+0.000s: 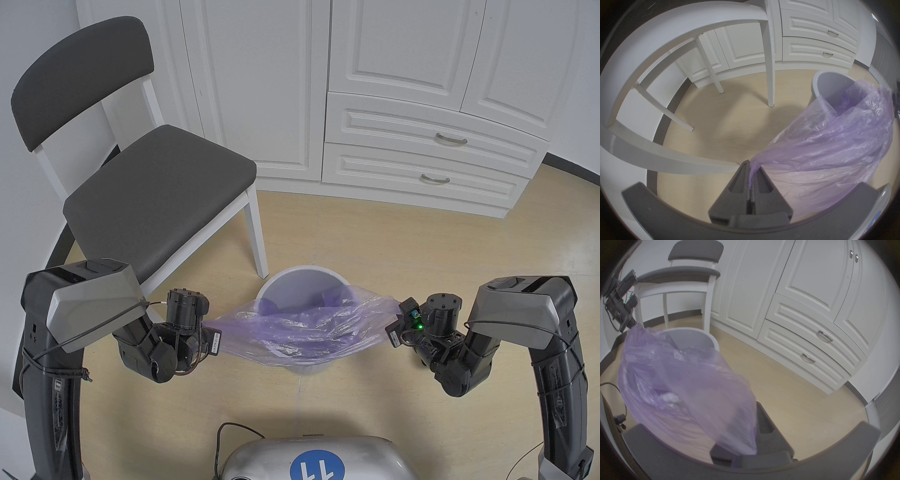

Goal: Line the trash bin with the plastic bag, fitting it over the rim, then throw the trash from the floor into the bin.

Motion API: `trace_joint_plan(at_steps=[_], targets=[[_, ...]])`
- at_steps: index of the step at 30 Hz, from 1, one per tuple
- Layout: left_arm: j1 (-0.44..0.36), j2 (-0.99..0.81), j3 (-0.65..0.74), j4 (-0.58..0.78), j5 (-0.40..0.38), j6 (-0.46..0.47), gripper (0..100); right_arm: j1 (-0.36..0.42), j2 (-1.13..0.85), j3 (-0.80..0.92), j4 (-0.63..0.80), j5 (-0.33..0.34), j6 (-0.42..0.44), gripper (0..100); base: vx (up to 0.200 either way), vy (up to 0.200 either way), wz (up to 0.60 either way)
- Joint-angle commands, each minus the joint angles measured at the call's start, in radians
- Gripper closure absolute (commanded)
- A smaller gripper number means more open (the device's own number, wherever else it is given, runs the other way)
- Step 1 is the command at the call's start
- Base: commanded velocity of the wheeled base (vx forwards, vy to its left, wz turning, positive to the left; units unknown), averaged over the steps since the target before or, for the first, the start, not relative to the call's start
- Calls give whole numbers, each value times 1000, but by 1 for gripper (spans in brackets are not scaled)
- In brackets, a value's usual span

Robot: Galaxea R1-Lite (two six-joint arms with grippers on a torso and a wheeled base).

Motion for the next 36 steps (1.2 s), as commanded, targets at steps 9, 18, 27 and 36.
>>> trace_joint_plan(at_steps=[9,18,27,36], targets=[[-9,4,53,-18,-8,33,100,31,42,-23,7,-1,38,100,0,0,0],[-21,6,56,-79,-8,23,100,27,22,-1,16,-4,37,100,0,0,0],[-41,-2,75,-87,-11,3,100,-14,-77,132,-54,227,58,0,0,0,0],[-53,-2,99,-173,-60,0,100,-250,-84,232,-151,772,120,0,0,0,0]])
